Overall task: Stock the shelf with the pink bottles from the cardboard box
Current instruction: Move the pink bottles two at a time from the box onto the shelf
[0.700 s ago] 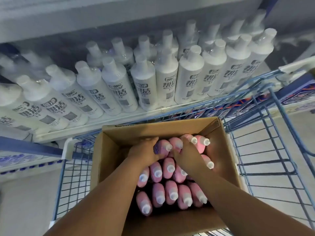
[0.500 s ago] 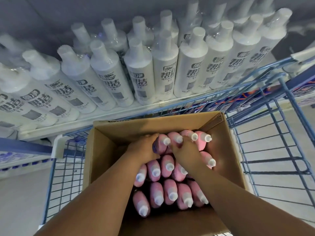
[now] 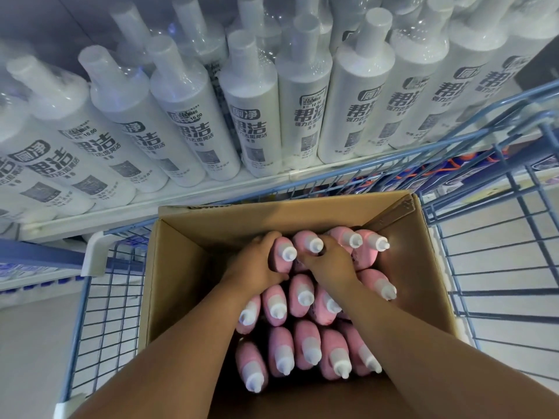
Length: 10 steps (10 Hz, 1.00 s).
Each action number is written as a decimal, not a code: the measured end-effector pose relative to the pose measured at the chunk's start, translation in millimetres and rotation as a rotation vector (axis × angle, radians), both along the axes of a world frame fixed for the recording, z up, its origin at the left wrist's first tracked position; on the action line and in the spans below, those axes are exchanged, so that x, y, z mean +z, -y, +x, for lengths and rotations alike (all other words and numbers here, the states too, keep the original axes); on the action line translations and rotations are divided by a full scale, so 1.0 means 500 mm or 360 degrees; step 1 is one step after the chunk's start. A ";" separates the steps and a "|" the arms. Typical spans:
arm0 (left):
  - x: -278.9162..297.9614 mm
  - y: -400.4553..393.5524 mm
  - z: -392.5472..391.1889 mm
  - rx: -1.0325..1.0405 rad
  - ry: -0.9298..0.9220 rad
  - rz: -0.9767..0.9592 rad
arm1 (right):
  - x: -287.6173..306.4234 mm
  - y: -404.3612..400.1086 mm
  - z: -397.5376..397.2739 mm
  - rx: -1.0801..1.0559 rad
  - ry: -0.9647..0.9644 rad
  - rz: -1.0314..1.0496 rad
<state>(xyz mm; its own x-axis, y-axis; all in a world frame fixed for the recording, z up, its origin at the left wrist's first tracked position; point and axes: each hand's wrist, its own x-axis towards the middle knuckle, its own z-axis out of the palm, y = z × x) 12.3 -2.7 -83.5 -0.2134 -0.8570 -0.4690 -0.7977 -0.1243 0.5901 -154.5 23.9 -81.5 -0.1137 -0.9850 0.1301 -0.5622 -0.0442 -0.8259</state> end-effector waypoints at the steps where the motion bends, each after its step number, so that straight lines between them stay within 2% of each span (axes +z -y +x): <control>1: 0.007 -0.023 0.019 0.0054 -0.0083 -0.0105 | -0.003 0.000 -0.035 -0.0065 0.0088 0.0928; 3: 0.060 -0.055 0.042 0.0384 -0.0217 -0.0241 | 0.047 -0.013 -0.049 -0.0064 -0.0013 0.0745; 5: 0.194 -0.069 0.047 0.0440 -0.0248 -0.0408 | 0.166 -0.024 -0.078 0.0025 0.0406 0.0707; 7: 0.373 -0.092 0.033 0.0595 -0.0317 -0.0581 | 0.342 -0.027 -0.106 0.0167 0.0629 0.0574; 8: 0.484 -0.109 0.029 0.0667 -0.0500 -0.0576 | 0.442 -0.028 -0.122 0.0249 0.0657 0.0468; 10: 0.701 -0.146 0.016 0.0769 -0.0700 -0.0731 | 0.651 -0.049 -0.142 0.0459 0.0533 0.0248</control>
<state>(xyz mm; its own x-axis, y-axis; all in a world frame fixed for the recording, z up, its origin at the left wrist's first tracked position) 20.4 70.1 267.0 0.1476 -0.9890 -0.0059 -0.3999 -0.0652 0.9142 -225.4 48.3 244.0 0.1572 -0.9874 -0.0190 -0.2466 -0.0206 -0.9689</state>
